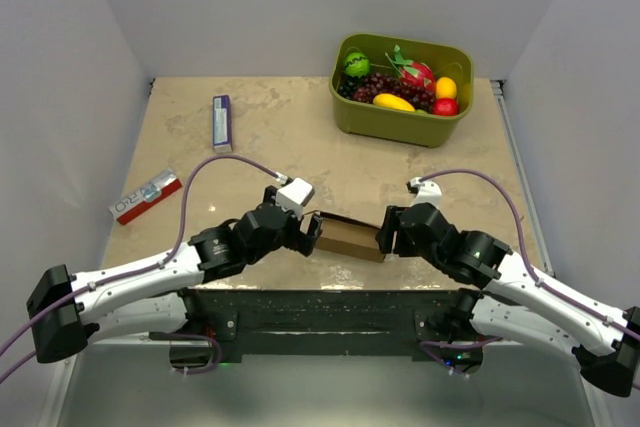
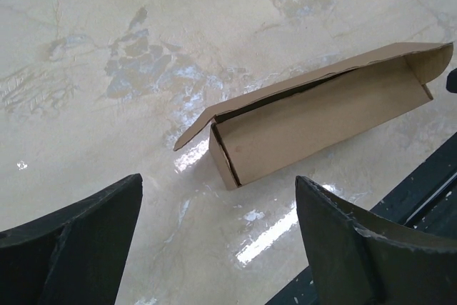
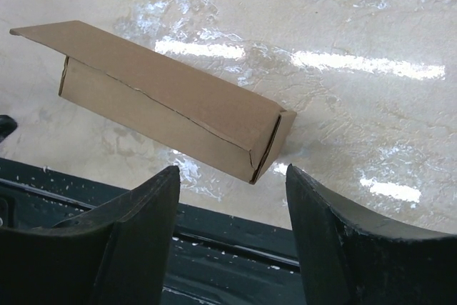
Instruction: Fold the paper box
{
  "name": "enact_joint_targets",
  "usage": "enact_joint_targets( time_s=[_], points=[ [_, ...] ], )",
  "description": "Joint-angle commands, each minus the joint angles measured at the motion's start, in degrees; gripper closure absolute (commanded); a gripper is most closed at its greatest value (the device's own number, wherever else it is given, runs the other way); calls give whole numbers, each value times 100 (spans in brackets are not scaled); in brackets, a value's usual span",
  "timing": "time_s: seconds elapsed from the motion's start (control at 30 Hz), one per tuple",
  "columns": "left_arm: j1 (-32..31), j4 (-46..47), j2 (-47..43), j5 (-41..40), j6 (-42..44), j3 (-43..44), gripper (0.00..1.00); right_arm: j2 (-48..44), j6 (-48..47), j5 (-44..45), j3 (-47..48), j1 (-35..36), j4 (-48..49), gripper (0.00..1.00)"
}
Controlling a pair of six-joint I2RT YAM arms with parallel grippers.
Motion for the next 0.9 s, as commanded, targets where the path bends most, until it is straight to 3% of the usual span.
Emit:
enact_joint_targets(
  time_s=[0.0, 0.37, 0.87],
  points=[
    [-7, -19, -46, -110, 176, 273, 9, -4, -127, 169, -12, -6, 85, 36],
    [213, 315, 640, 39, 905, 520, 27, -57, -180, 134, -206, -6, 243, 40],
    [846, 649, 851, 1050, 1107, 458, 40, 137, -109, 485, -487, -6, 542, 69]
  ],
)
